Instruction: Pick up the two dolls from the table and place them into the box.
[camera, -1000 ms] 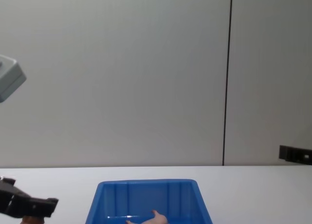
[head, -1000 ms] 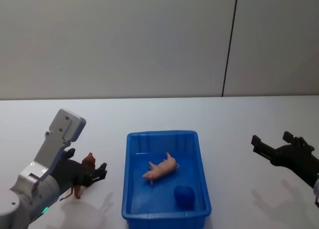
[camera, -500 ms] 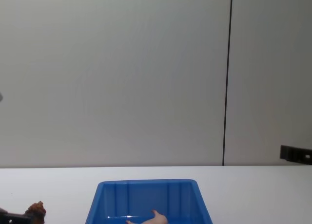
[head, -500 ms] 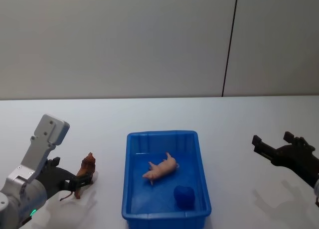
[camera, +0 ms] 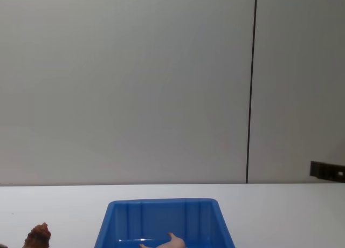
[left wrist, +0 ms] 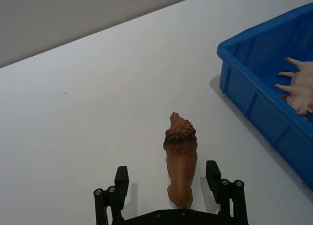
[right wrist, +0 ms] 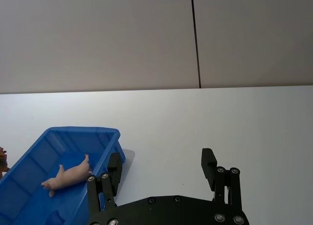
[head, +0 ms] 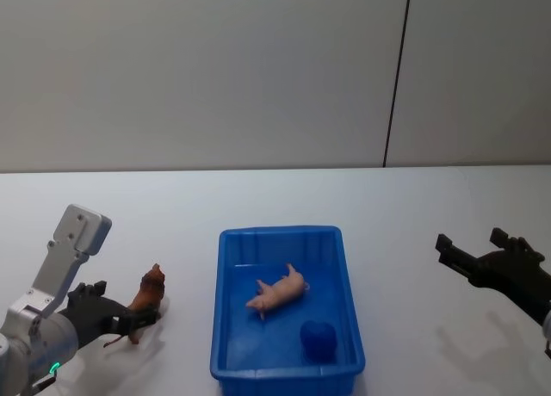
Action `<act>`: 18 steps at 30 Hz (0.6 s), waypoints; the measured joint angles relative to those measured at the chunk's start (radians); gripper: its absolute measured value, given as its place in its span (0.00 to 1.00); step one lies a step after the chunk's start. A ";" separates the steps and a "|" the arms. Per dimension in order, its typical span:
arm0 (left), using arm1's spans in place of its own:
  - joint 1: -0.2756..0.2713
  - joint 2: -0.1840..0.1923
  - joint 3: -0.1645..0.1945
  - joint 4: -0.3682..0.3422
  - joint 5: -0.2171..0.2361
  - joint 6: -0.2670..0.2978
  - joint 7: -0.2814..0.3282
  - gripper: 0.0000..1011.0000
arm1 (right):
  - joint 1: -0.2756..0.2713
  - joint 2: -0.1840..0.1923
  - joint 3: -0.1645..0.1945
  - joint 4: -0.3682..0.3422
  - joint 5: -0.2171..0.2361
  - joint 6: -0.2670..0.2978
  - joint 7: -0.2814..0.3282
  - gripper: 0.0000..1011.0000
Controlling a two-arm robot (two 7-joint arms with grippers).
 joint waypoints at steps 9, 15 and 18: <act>-0.029 -0.018 0.005 0.064 0.009 -0.014 -0.064 0.99 | 0.000 0.000 0.000 0.000 0.000 0.000 0.000 0.99; -0.048 -0.028 0.011 0.098 0.032 -0.014 -0.095 0.99 | 0.000 0.000 0.000 0.000 0.000 0.000 0.000 0.99; -0.056 -0.033 0.014 0.111 0.042 -0.013 -0.106 0.98 | 0.000 0.000 0.000 0.000 0.000 0.000 0.000 0.99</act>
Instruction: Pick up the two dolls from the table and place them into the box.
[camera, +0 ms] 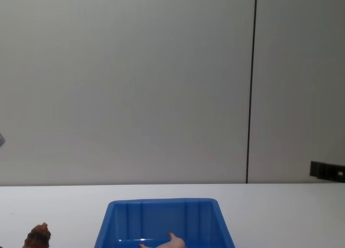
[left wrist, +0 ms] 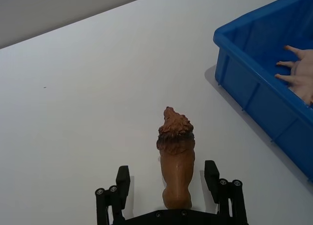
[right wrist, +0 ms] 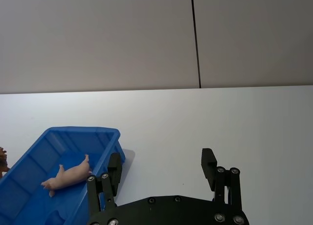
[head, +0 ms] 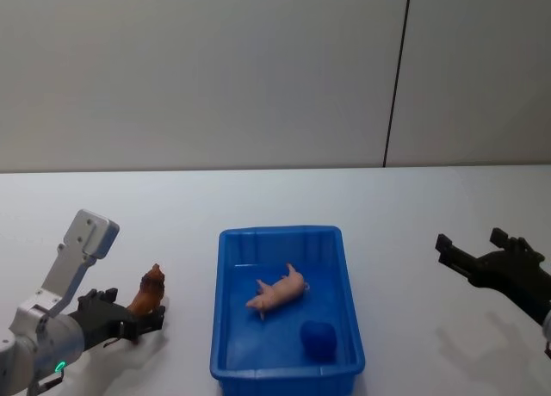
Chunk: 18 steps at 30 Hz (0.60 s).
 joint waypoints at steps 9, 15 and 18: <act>-0.015 -0.008 0.004 0.024 0.019 0.004 -0.021 0.75 | 0.000 0.000 0.000 0.000 0.000 0.000 0.000 0.99; -0.021 -0.011 0.005 0.033 0.025 0.005 -0.029 0.56 | 0.000 0.000 0.000 0.000 0.000 0.000 0.000 0.99; -0.022 -0.012 0.006 0.036 0.027 0.006 -0.031 0.46 | 0.000 0.000 0.000 0.000 0.000 0.000 0.000 0.99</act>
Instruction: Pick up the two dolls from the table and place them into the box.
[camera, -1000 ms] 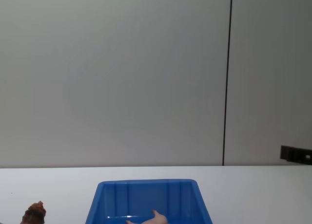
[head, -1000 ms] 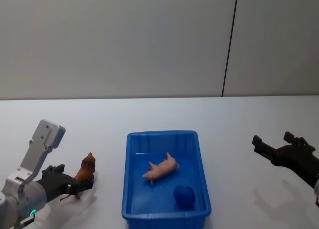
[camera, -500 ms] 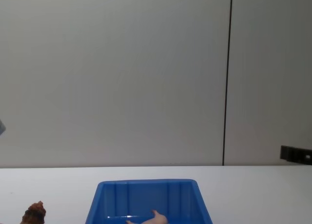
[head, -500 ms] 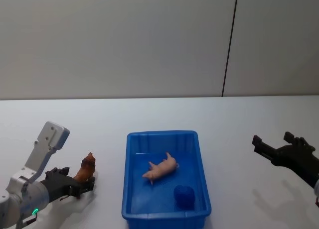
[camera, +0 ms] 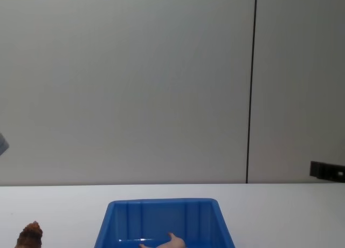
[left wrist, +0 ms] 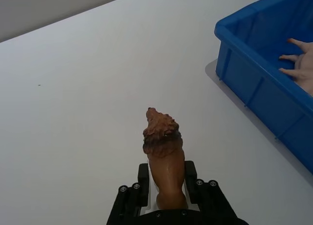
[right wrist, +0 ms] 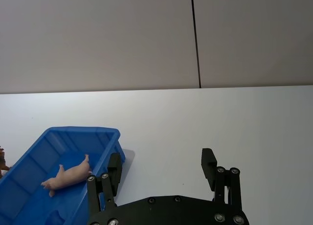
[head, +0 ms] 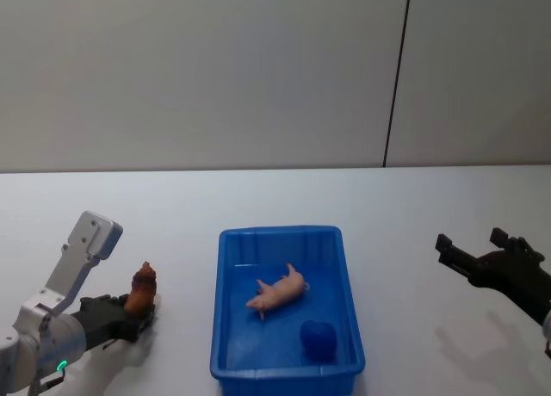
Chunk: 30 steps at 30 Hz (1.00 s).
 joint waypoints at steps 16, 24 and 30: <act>-0.003 0.000 -0.002 -0.005 0.003 -0.020 -0.009 0.36 | 0.000 0.000 0.000 0.000 0.000 0.000 0.000 0.99; -0.013 0.002 -0.009 -0.037 0.001 -0.056 -0.029 0.36 | 0.000 0.000 0.000 0.000 0.000 0.000 0.000 0.99; -0.041 -0.001 -0.016 -0.079 -0.002 -0.089 -0.073 0.36 | 0.000 0.000 0.000 0.000 0.000 0.000 0.000 0.99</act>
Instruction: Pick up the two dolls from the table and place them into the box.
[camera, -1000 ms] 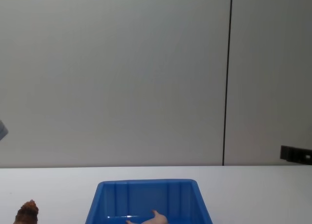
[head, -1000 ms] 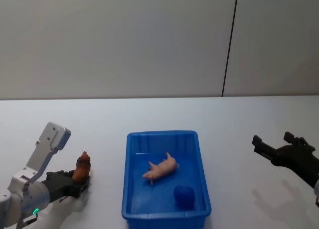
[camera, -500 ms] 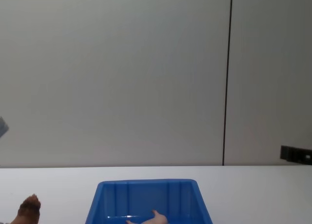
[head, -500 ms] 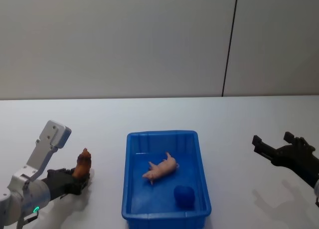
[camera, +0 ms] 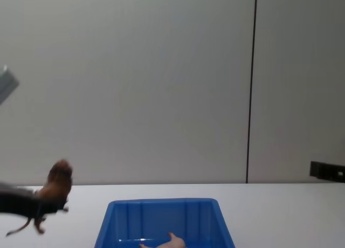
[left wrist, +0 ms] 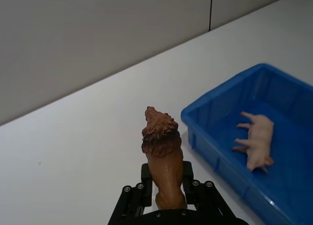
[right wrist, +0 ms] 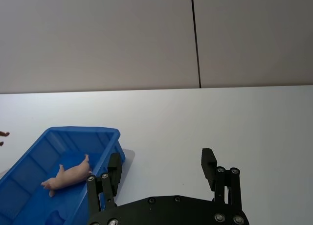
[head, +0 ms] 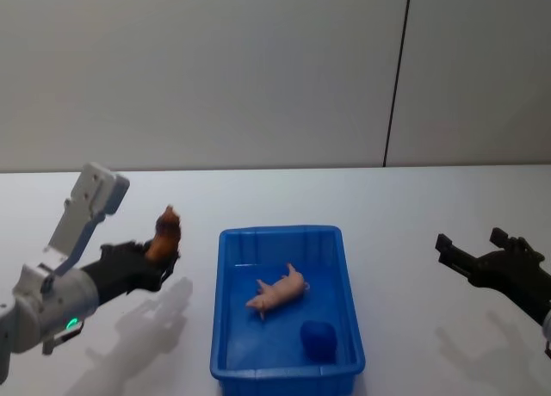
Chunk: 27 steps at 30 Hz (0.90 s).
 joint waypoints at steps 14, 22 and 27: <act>-0.078 -0.037 0.012 -0.036 -0.010 0.013 -0.149 0.36 | 0.000 0.000 0.000 0.000 0.000 0.000 0.000 0.99; -0.129 -0.072 0.038 -0.010 -0.006 0.080 -0.246 0.36 | 0.000 0.000 0.000 0.000 0.000 0.000 0.000 0.99; -0.154 -0.094 0.056 0.021 0.007 0.118 -0.280 0.36 | 0.000 0.000 0.000 0.000 0.000 0.000 0.000 0.99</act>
